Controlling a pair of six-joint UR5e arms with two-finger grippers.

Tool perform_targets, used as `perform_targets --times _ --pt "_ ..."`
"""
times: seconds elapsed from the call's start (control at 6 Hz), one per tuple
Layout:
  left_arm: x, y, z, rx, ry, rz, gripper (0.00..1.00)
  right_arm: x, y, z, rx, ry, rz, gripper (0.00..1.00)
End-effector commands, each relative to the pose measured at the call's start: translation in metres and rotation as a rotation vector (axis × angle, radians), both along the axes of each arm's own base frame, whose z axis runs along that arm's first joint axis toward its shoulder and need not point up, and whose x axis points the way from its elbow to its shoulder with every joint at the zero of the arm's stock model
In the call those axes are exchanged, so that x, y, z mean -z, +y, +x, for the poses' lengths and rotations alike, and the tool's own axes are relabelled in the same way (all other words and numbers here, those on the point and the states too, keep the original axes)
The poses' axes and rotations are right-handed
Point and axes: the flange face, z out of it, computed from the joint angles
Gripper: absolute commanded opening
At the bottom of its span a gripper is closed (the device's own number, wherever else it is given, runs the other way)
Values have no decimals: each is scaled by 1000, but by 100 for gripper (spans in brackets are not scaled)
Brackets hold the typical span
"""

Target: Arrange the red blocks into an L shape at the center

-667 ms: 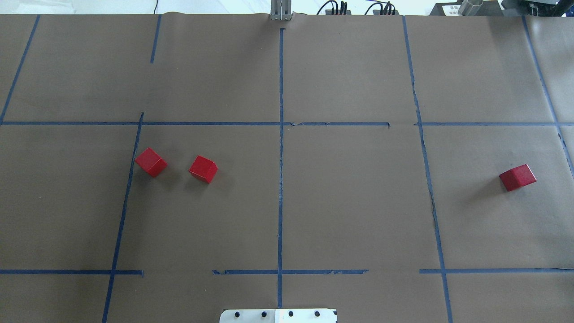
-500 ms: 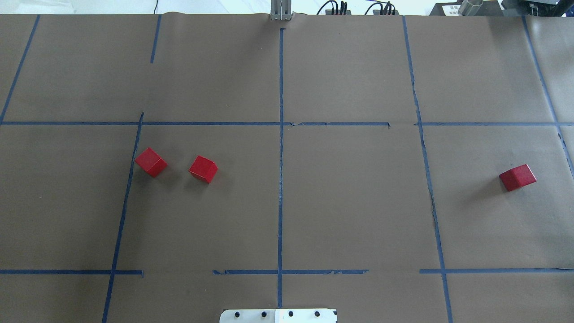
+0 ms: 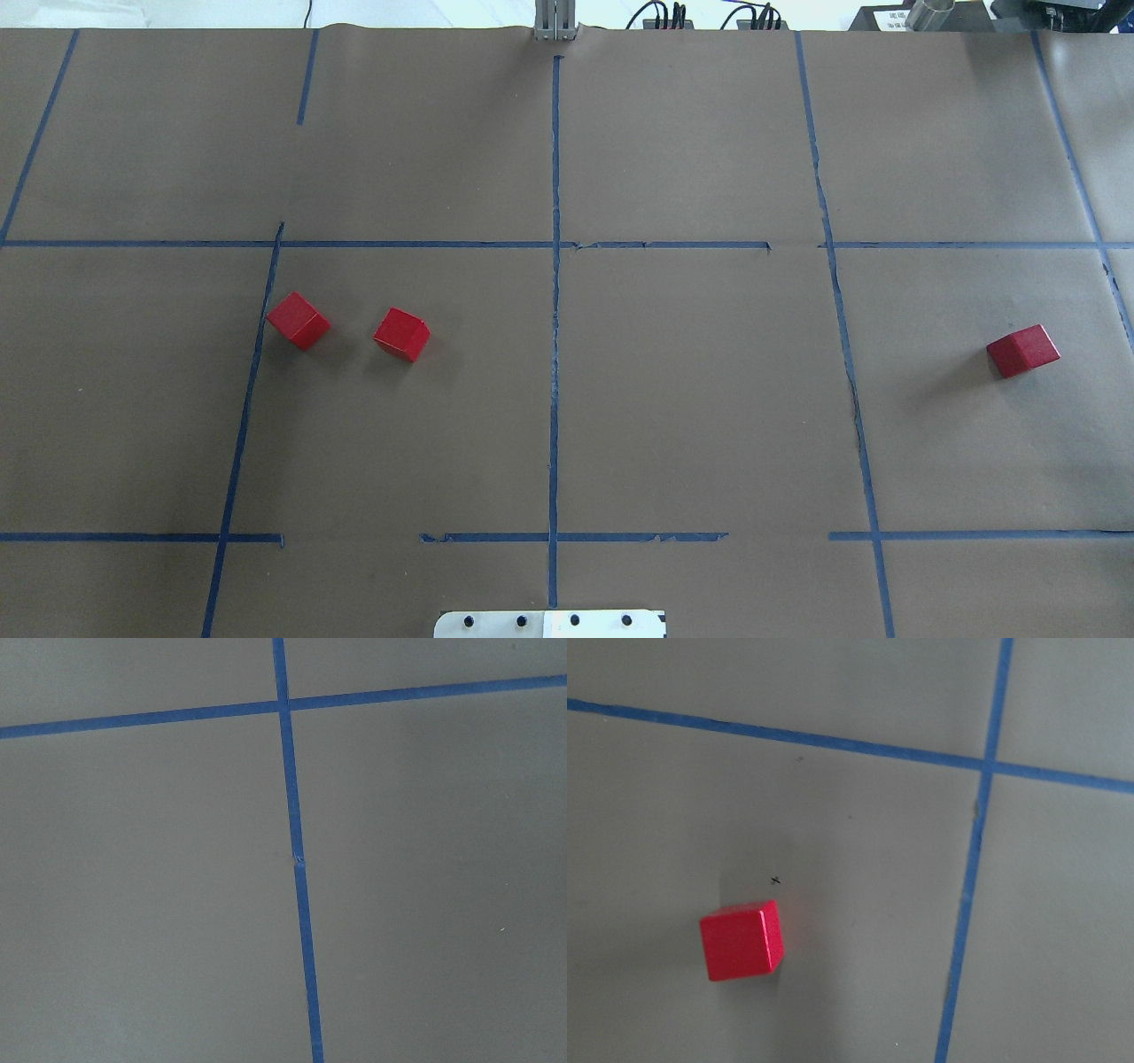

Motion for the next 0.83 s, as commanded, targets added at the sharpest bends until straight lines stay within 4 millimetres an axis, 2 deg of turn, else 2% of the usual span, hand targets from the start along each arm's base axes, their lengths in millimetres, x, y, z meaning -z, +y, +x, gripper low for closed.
perform_targets --times 0.0,0.17,0.33,0.5,0.67 --pt "12 -21 0 0 -1 30 100 11 -18 -71 44 -8 87 100" --pt "10 -22 1 -2 1 27 100 0 -19 -101 5 -42 101 100" --pt "10 -21 2 -2 4 26 100 -22 -16 -125 -16 -42 117 100" --pt "10 -21 2 -1 5 24 100 -19 -9 -154 -52 -78 107 100" --pt "10 -21 2 -2 6 26 100 -21 -1 -174 -44 -67 112 100"
